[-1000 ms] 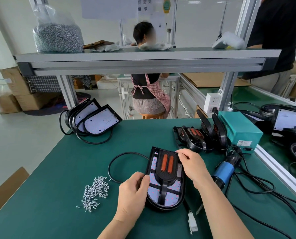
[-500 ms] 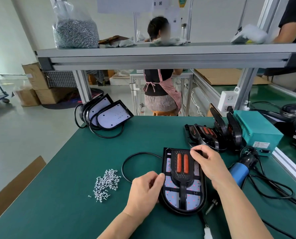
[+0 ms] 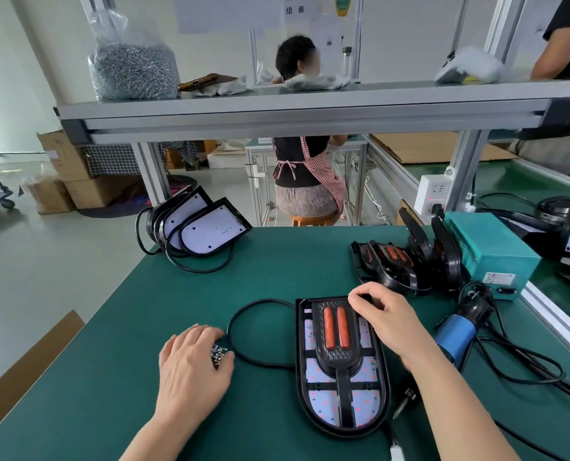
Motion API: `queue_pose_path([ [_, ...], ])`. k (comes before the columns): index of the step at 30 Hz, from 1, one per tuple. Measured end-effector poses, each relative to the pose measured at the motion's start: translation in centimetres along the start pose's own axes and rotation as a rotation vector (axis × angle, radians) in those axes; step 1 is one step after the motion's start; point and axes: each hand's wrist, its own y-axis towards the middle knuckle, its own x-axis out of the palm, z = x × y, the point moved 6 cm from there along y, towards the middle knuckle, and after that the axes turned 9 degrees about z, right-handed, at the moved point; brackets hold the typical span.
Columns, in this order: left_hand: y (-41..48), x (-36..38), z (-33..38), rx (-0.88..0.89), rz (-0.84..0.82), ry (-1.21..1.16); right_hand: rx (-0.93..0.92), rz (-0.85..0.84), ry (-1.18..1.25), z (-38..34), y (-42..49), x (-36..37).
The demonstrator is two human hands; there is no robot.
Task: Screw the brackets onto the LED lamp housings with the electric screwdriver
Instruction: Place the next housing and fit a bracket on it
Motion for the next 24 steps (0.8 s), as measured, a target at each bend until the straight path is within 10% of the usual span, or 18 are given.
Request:
queue_pose_path([
  [24,0.3,-0.9,0.8,0.133,0.166,-0.144,-0.039,-0.150,-0.129,-1.3,-1.4,2.0],
])
